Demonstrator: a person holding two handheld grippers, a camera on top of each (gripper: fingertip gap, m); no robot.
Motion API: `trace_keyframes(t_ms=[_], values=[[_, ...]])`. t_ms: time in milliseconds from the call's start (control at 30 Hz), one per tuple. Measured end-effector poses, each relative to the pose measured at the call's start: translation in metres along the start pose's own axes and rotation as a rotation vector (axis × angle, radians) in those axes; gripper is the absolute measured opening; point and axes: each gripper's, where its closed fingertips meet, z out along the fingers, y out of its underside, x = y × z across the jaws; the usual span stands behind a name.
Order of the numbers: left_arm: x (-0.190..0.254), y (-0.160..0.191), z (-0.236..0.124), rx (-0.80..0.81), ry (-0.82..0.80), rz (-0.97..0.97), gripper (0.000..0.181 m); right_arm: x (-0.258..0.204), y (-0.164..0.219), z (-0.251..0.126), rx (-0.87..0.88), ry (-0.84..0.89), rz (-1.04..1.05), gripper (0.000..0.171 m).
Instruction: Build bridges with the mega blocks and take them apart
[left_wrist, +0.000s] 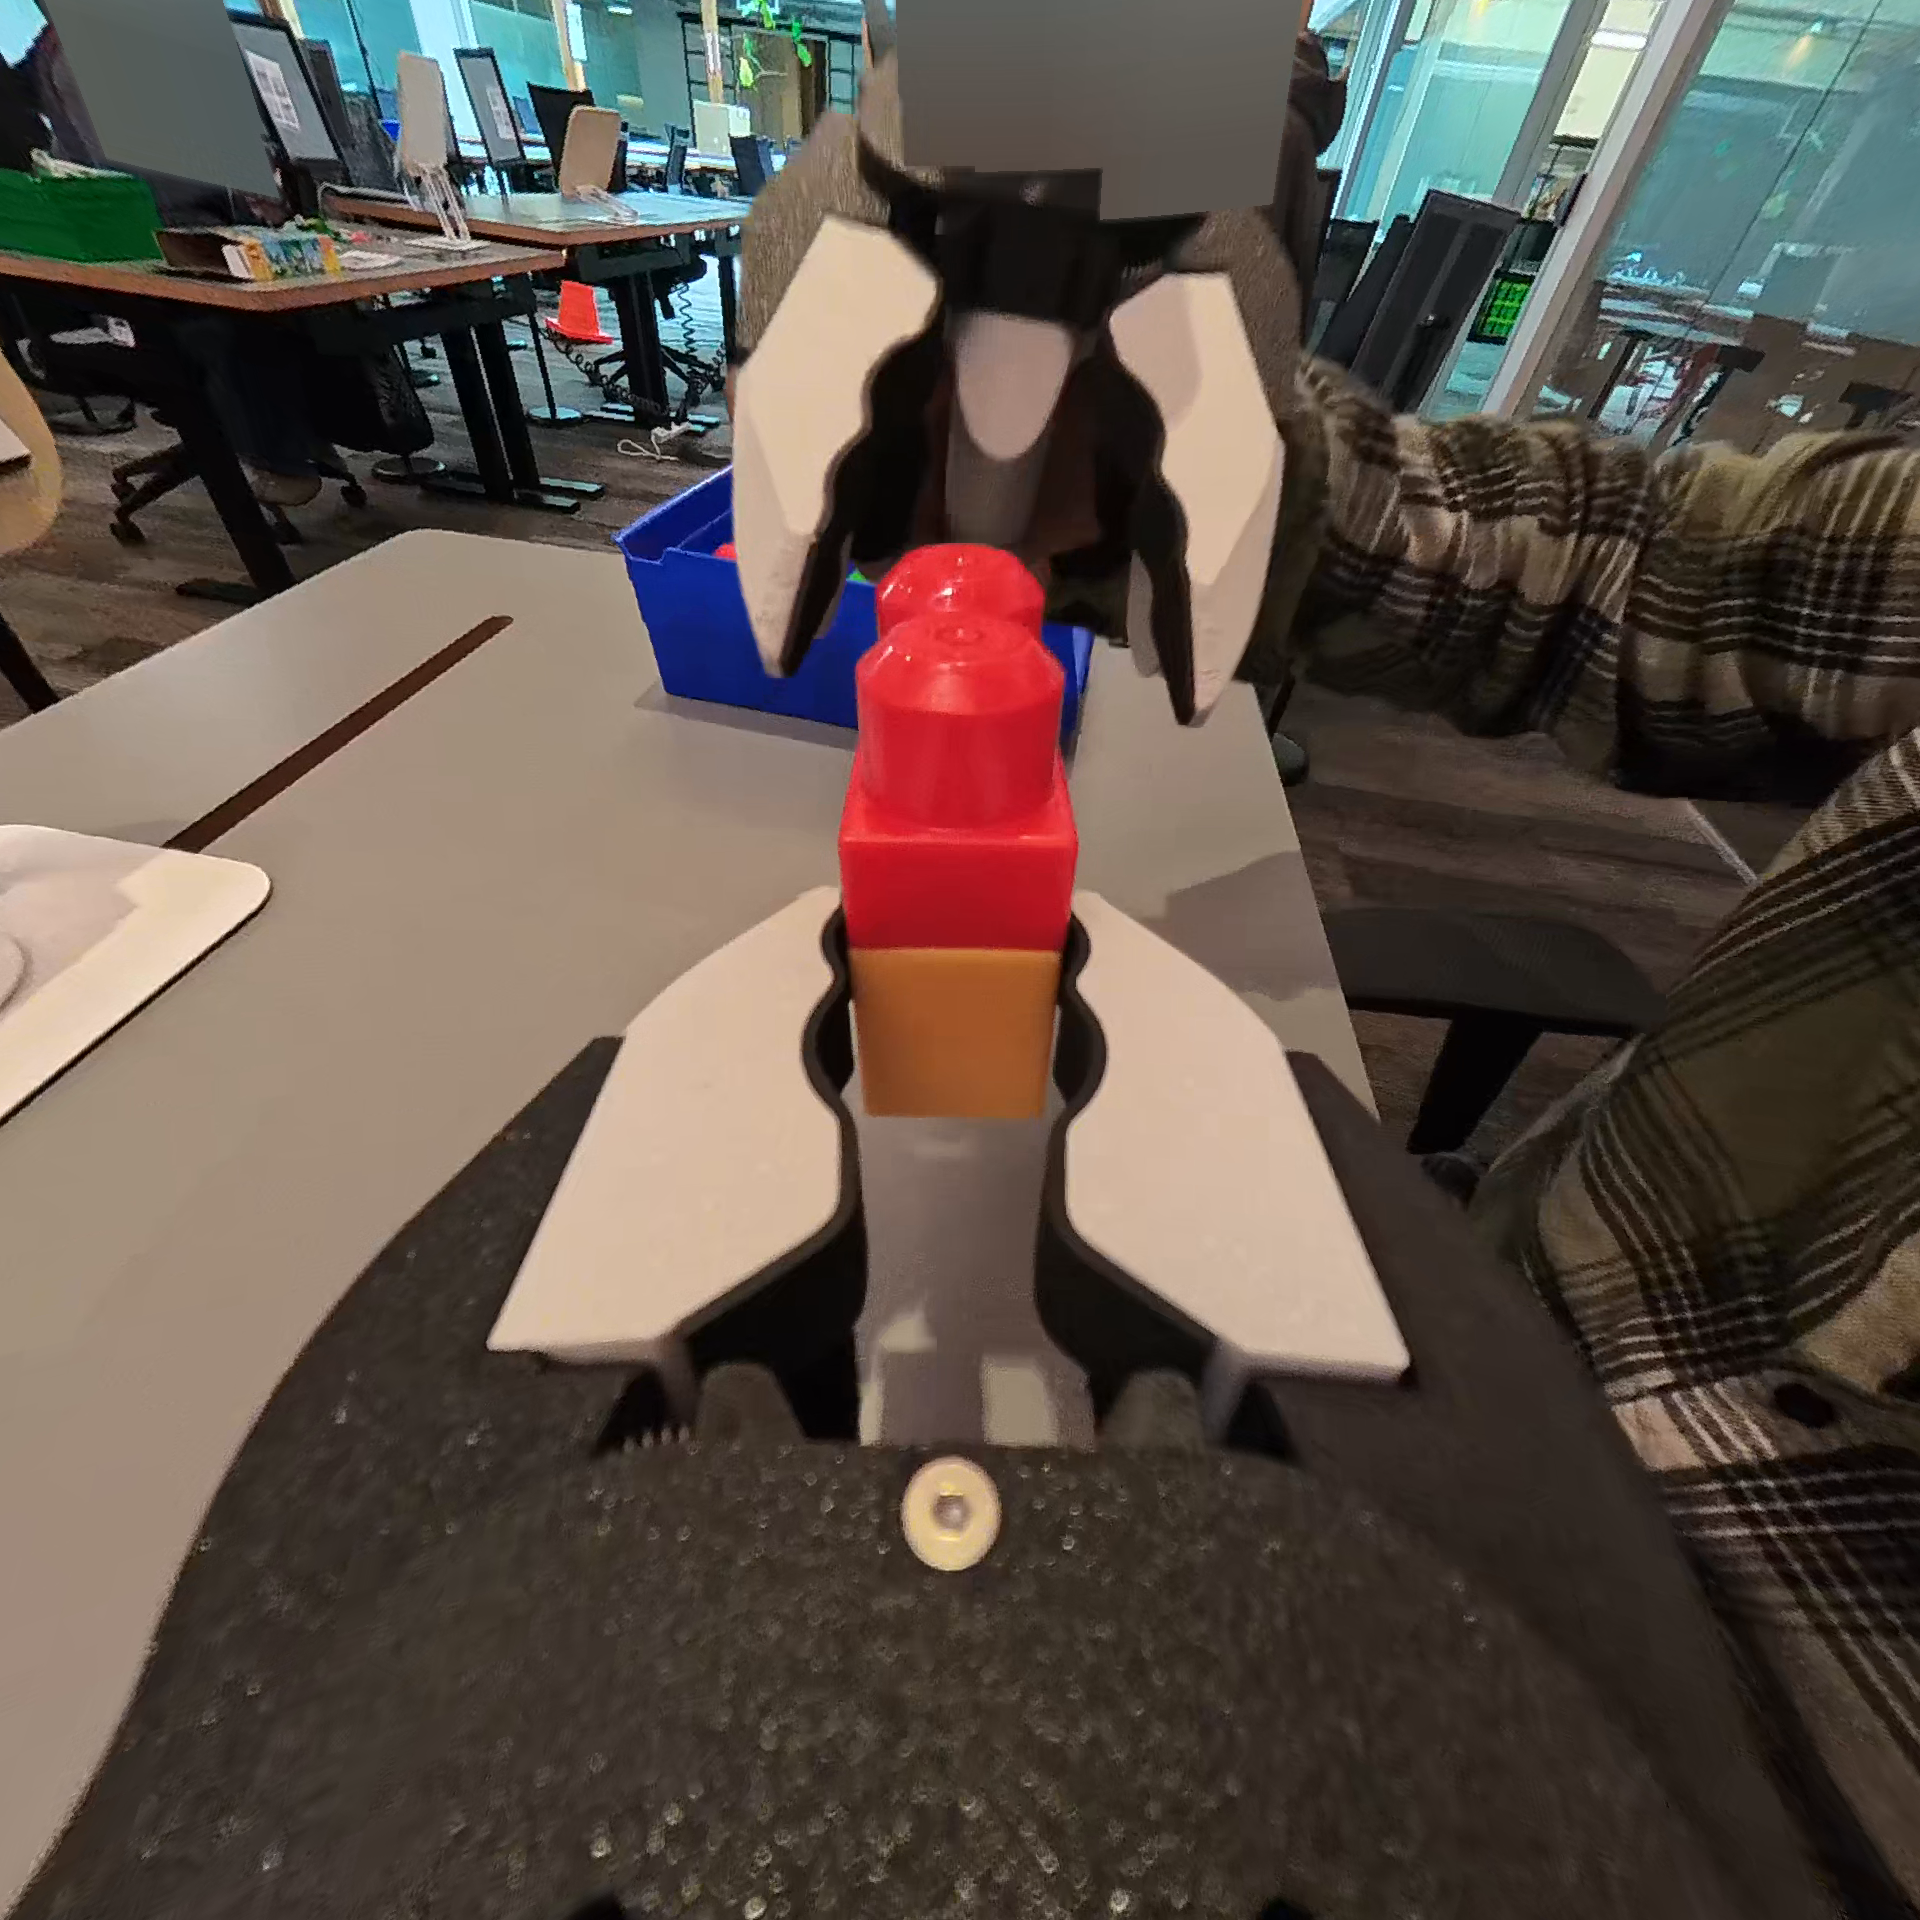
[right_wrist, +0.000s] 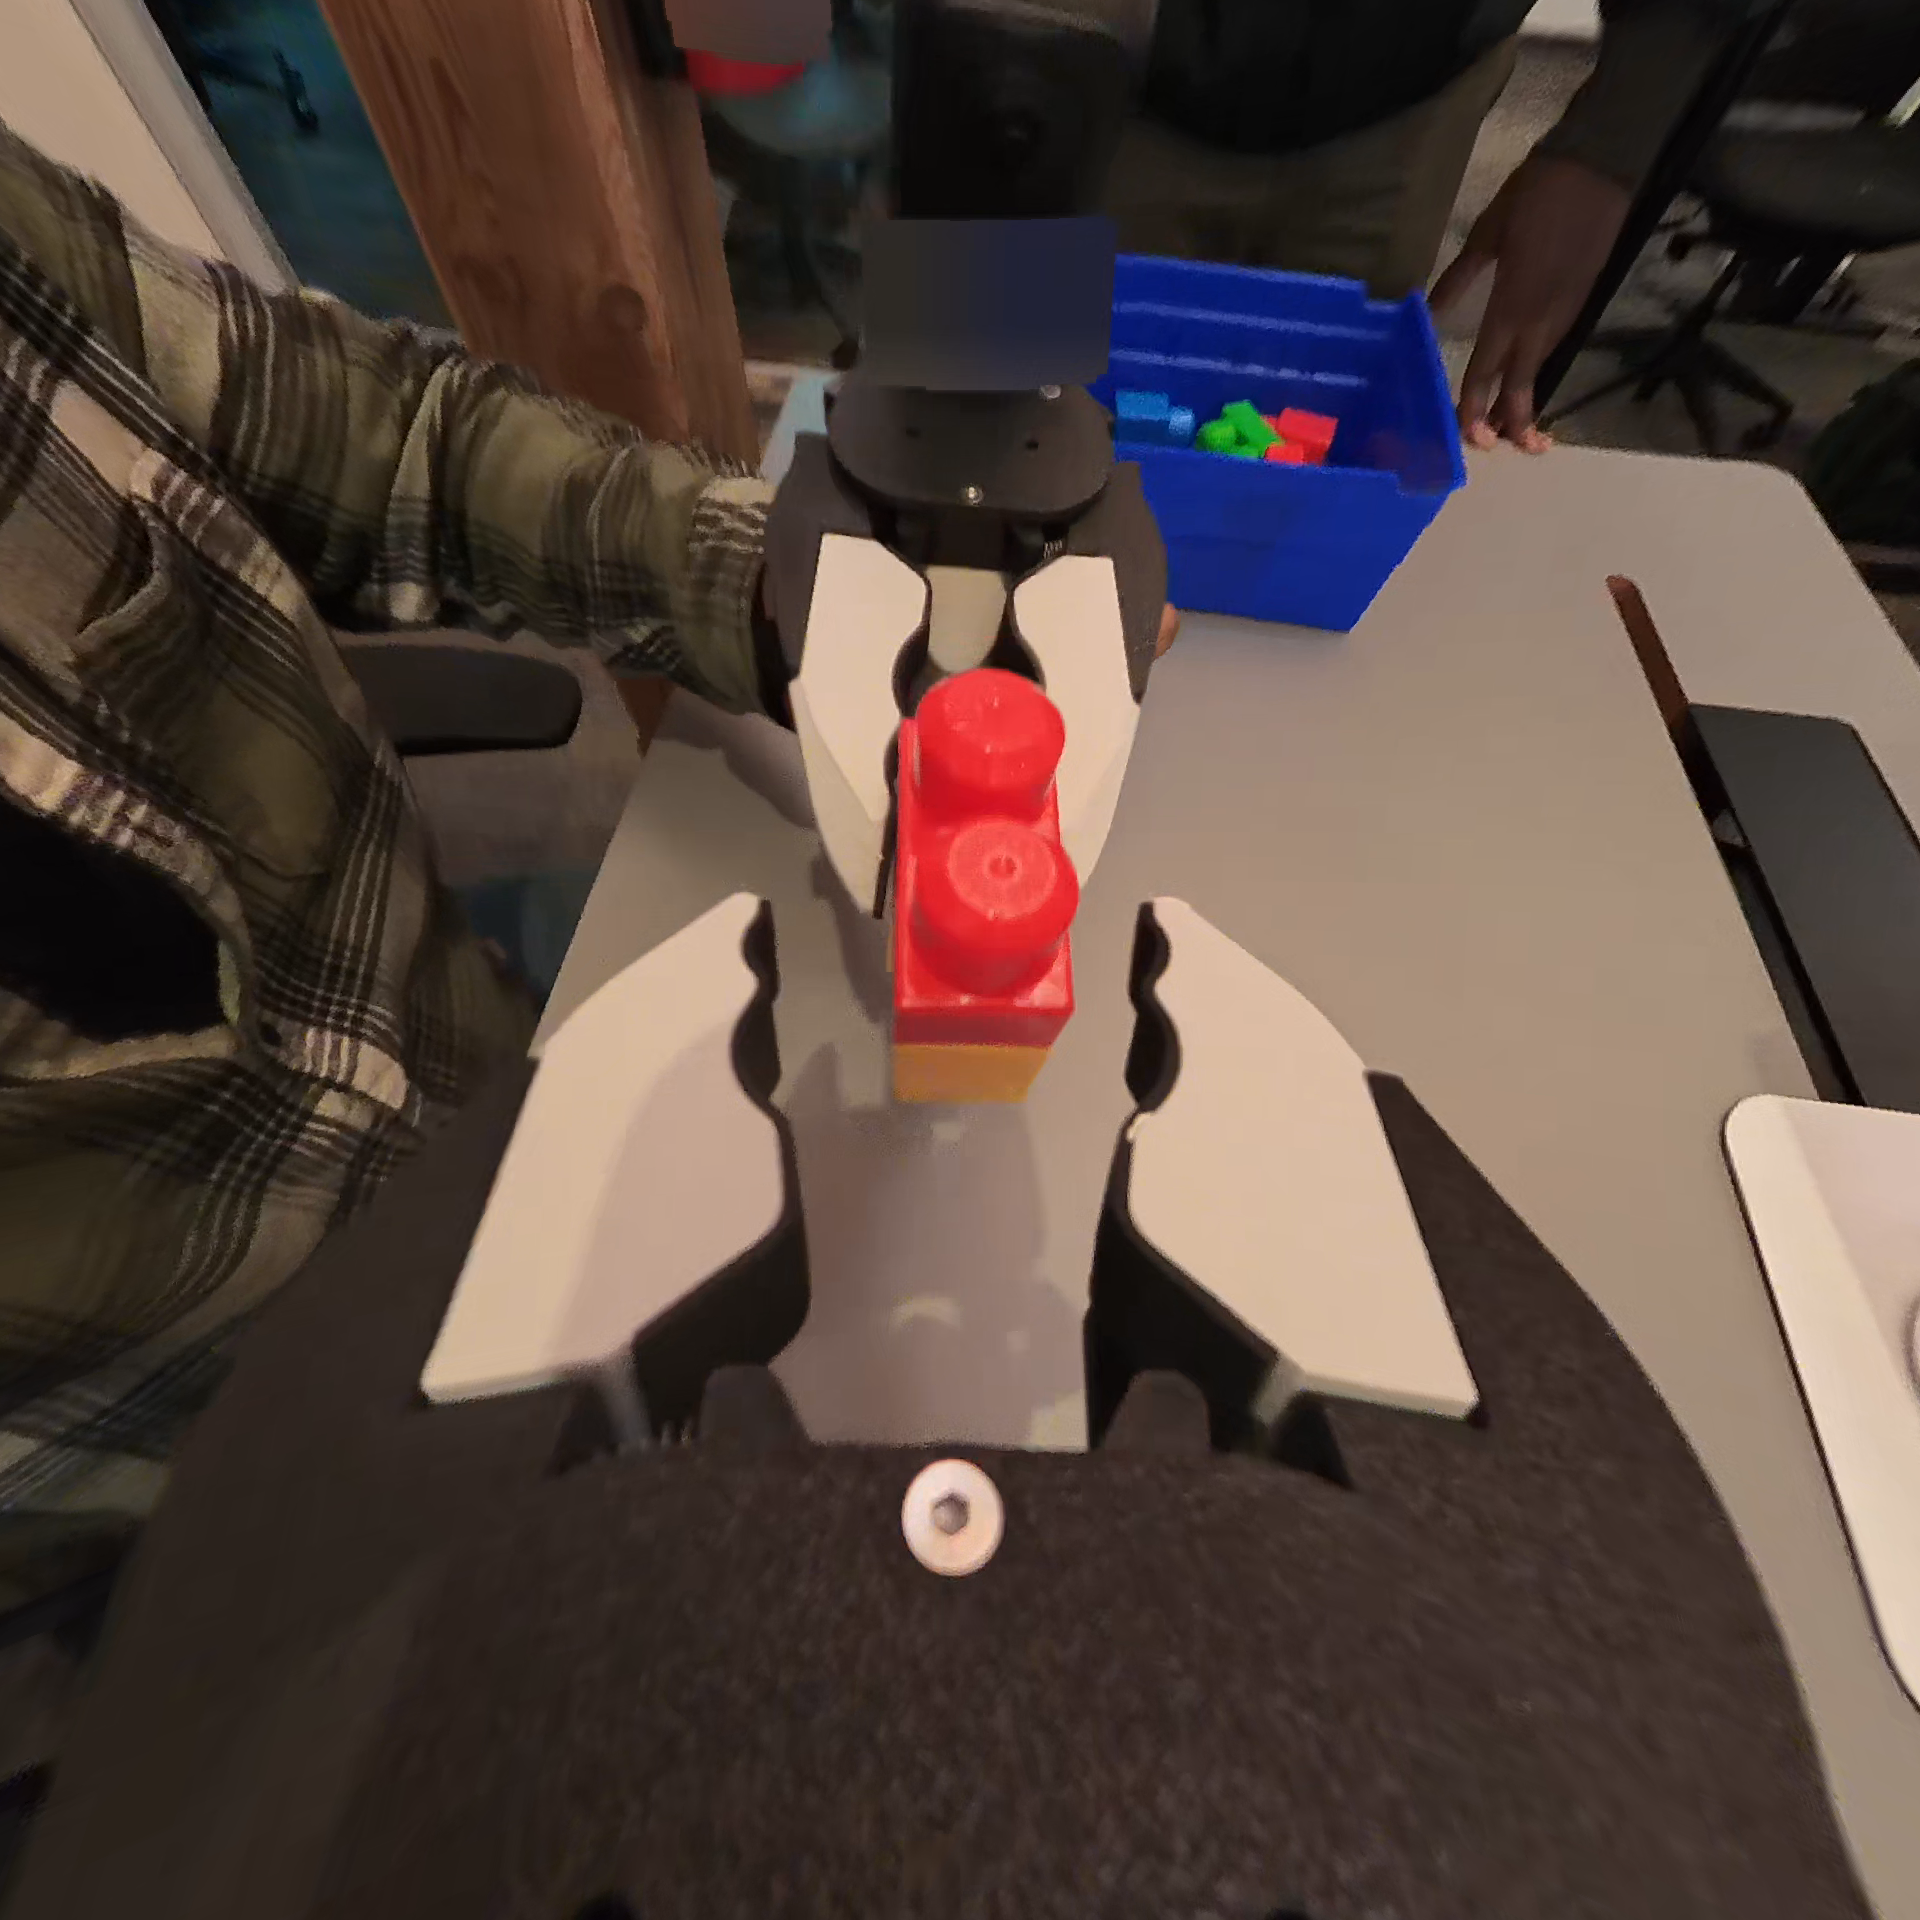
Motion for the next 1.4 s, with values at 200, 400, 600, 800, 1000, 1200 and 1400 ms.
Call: trace_keyframes(t_ms=[200,400,600,800,1000,1200,1400], values=[[0.007,-0.011,0.010,-0.016,0.013,0.025,0.036,-0.004,-0.002,0.004,-0.186,-0.067,0.001,0.034],[0.020,-0.020,0.020,-0.001,0.052,0.024,0.036,-0.014,0.004,-0.011,-0.249,-0.086,-0.052,0.033],[0.034,-0.033,0.038,0.050,0.085,-0.091,0.064,-0.019,0.022,-0.068,-0.269,-0.009,-0.053,0.033],[0.049,-0.002,0.044,0.043,0.105,-0.231,0.081,0.005,0.070,-0.202,-0.337,0.257,0.025,0.033],[0.071,0.035,0.047,0.019,0.117,-0.315,0.081,0.017,0.146,-0.316,-0.383,0.384,0.181,0.033],[0.087,0.058,0.050,-0.002,0.096,-0.334,0.075,0.010,0.244,-0.328,-0.452,0.328,0.277,0.034],[0.091,0.057,0.059,-0.014,0.098,-0.347,0.067,0.008,0.300,-0.294,-0.478,0.233,0.237,0.034]])
